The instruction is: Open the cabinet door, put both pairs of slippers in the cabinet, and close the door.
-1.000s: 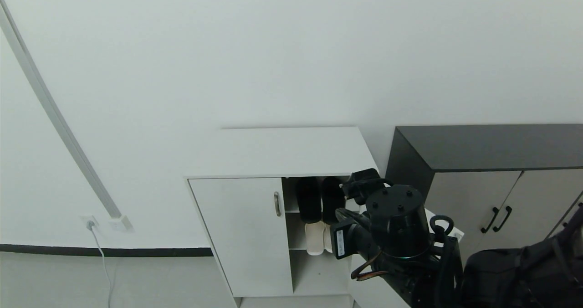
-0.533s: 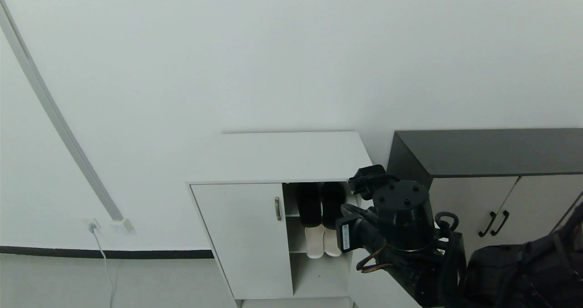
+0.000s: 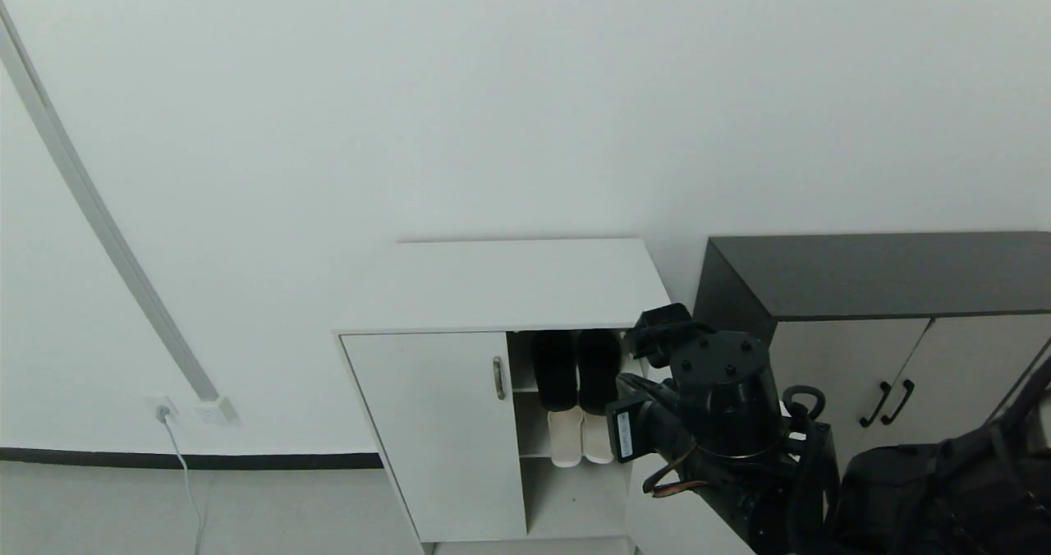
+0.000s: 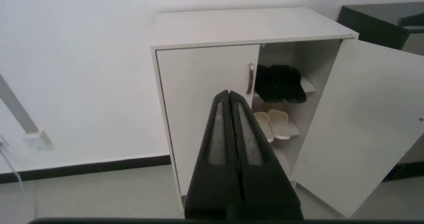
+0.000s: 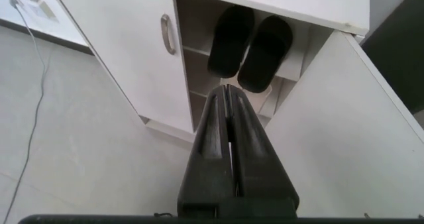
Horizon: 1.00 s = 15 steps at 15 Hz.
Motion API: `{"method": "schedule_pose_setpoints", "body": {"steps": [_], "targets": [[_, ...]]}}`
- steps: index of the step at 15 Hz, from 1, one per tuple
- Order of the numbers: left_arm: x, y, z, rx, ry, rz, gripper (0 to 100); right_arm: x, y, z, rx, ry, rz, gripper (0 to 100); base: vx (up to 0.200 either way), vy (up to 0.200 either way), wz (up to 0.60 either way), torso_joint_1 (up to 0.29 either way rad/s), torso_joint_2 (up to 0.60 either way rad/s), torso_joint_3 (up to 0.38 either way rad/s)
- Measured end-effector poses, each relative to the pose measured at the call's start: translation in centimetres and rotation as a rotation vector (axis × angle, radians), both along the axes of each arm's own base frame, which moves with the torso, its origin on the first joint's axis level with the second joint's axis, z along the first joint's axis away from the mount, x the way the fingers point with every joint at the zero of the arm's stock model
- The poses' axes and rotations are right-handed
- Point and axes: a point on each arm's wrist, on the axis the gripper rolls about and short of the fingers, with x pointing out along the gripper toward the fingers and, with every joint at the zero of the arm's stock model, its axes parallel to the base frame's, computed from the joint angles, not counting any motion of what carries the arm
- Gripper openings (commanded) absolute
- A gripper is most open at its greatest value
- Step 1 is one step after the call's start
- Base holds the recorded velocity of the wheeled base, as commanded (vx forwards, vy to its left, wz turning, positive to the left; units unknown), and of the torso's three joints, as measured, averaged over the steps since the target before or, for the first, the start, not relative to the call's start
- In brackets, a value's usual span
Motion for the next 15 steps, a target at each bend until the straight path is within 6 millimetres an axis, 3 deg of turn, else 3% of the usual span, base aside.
{"method": "schedule_pose_setpoints", "body": {"steps": [9, 15], "targets": [[0.0, 0.0, -0.01, -0.001, 0.0, 0.0, 0, 0.79, -0.47, 0.03, 0.013, -0.02, -0.024, 0, 0.0, 0.0, -0.07, 0.001, 0.0, 0.001], [0.0, 0.0, -0.01, -0.005, 0.001, 0.0, 0, 0.8, -0.32, -0.04, 0.019, -0.025, -0.021, 0, -0.2, 0.0, 0.0, -0.001, 0.0, -0.002]]}}
